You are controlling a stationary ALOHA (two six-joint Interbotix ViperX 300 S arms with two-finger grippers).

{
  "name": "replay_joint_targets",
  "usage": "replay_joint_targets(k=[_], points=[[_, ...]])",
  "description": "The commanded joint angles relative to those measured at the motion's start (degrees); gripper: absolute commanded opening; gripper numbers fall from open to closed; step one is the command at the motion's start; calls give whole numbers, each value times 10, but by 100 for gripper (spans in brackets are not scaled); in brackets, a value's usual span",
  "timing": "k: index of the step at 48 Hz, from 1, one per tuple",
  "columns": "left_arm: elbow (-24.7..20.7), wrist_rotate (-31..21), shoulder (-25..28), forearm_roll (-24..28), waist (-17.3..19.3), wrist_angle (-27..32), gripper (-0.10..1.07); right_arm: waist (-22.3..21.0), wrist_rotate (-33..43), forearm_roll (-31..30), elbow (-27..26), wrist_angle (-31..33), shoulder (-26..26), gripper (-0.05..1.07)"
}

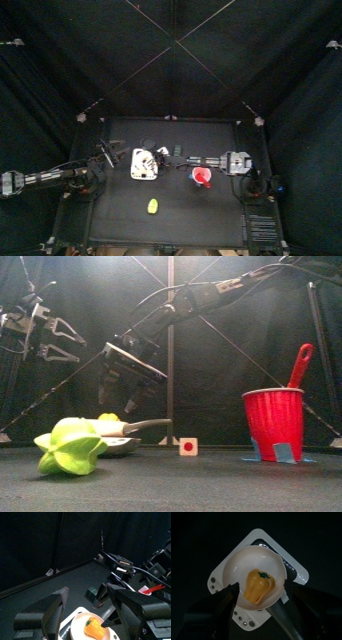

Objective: Grab squash

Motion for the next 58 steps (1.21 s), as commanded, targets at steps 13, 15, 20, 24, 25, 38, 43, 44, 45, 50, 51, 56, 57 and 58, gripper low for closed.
replay_joint_targets(k=[13,15,20,24,25,38,43,44,45,50,51,56,57,58], points=[[-6,1,2,2,2,-2,96,7,-1,-7,-24,-2,-14,100],[-7,1,2,2,3,-3,96,7,-1,-8,-25,-2,-14,100],[-6,1,2,2,4,-2,96,9,-1,-9,-25,-2,-10,100],[-6,1,2,2,4,-2,96,11,-1,-8,-25,-2,-5,100],[-6,1,2,1,4,-2,96,11,-1,-7,-25,-2,-3,100],[-6,1,2,1,4,-2,96,13,0,-1,-32,1,15,100],[-6,1,2,2,4,-2,96,14,0,-1,-34,7,18,100],[-6,1,2,1,4,-2,96,14,0,-1,-34,7,18,100],[-6,1,2,1,4,-3,96,13,0,-1,-35,8,20,100],[-6,1,2,1,4,-2,96,13,0,0,-38,9,25,100],[-6,1,2,1,4,-2,96,13,0,0,-38,9,26,100],[-6,1,2,1,4,-3,96,12,0,1,-41,9,32,100],[-6,1,2,1,4,-2,96,12,0,2,-42,9,33,100],[-6,1,2,2,4,-3,96,11,0,3,-43,9,34,100]])
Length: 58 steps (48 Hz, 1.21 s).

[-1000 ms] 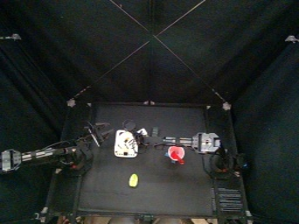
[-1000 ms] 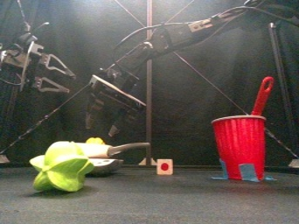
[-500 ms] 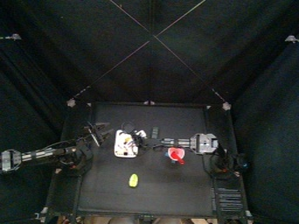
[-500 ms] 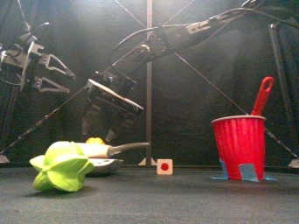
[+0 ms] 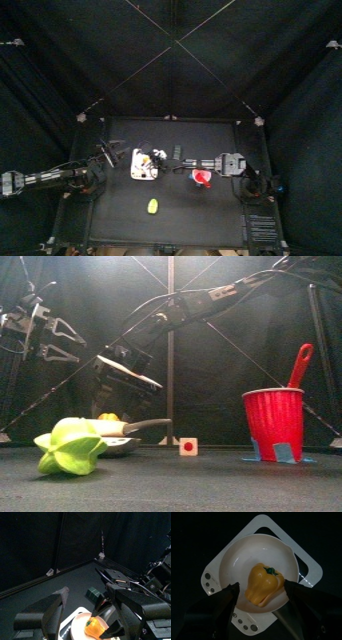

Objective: Grab squash

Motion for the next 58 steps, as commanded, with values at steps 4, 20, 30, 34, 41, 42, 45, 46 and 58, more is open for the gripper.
replay_joint_targets(k=[4,20,30,34,41,42,45,46,58], points=[[-6,1,1,1,2,-2,96,-3,0,4,-21,-2,-10,100],[-6,1,1,2,2,-3,96,-4,0,4,-28,6,3,100],[-6,1,2,2,2,-2,96,-3,0,6,-33,6,7,99],[-6,1,1,2,2,-2,96,-4,0,6,-34,6,7,97],[-6,1,1,3,2,-3,96,-4,0,6,-36,6,8,87],[-6,1,1,2,2,-2,96,-4,0,7,-36,6,8,85],[-6,1,1,2,2,-2,96,-4,1,7,-37,6,8,81],[-6,1,1,2,2,-3,96,-4,1,7,-37,6,8,80],[-6,1,1,3,2,-2,96,-4,-1,4,-50,27,0,76]])
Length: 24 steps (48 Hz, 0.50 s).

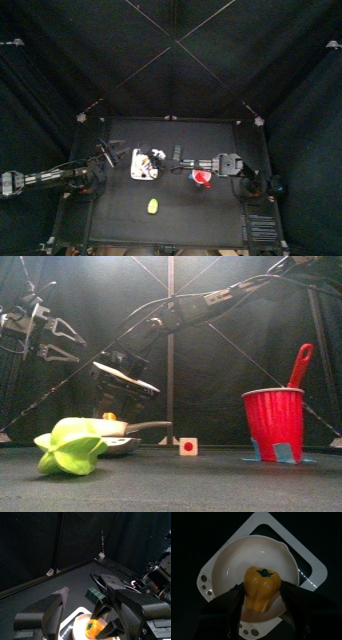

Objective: Grab squash

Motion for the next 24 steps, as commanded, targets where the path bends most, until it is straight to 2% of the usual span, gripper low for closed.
replay_joint_targets(k=[1,24], points=[[-6,2,2,3,2,-2,96,-1,-1,-3,-25,10,-26,76],[-5,2,2,3,1,-2,96,10,-3,-15,-45,24,-44,76]])
